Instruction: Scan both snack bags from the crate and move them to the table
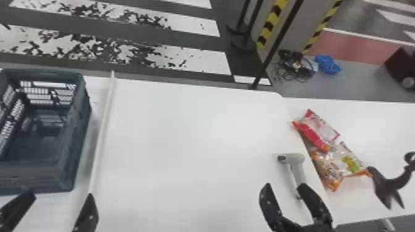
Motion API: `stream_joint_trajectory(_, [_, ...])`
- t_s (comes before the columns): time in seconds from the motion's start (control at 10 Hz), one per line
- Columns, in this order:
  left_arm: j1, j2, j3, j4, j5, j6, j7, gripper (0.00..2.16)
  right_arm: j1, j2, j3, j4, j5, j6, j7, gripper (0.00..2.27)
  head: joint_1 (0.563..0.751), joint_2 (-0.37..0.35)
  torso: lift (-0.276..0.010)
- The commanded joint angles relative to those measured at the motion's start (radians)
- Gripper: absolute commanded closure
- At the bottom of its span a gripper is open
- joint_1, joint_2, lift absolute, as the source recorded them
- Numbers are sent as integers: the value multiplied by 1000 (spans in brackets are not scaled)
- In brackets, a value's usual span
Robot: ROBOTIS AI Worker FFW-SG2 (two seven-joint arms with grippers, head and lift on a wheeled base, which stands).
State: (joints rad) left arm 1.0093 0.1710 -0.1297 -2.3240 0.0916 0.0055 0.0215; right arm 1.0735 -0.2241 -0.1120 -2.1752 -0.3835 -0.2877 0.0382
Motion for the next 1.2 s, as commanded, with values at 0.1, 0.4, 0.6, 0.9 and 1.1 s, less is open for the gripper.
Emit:
stream_joint_trajectory(0.1, [0, 1, -1, 0, -1, 0, 0, 87, 3, 0, 0, 3, 0, -23, 0, 73, 695, -277, -87])
stream_joint_trajectory(0.4, [-2, 1, -2, 0, -3, 3, 0, 87, 9, 0, 0, 3, 0, -38, 9, 73, 695, -282, -87])
stream_joint_trajectory(0.6, [-2, 1, -4, 0, -3, 3, 0, 87, 13, 0, 0, 3, 0, -44, 11, 73, 695, -281, -87])
stream_joint_trajectory(0.9, [-5, 1, -11, 2, -10, 3, 0, 87, 16, 0, 2, 8, 0, -54, 20, 90, 695, -283, -87])
stream_joint_trajectory(1.1, [-5, 1, -13, 3, -12, 3, 1, 87, 17, 0, 3, 9, 0, -81, 23, 90, 695, -285, -87])
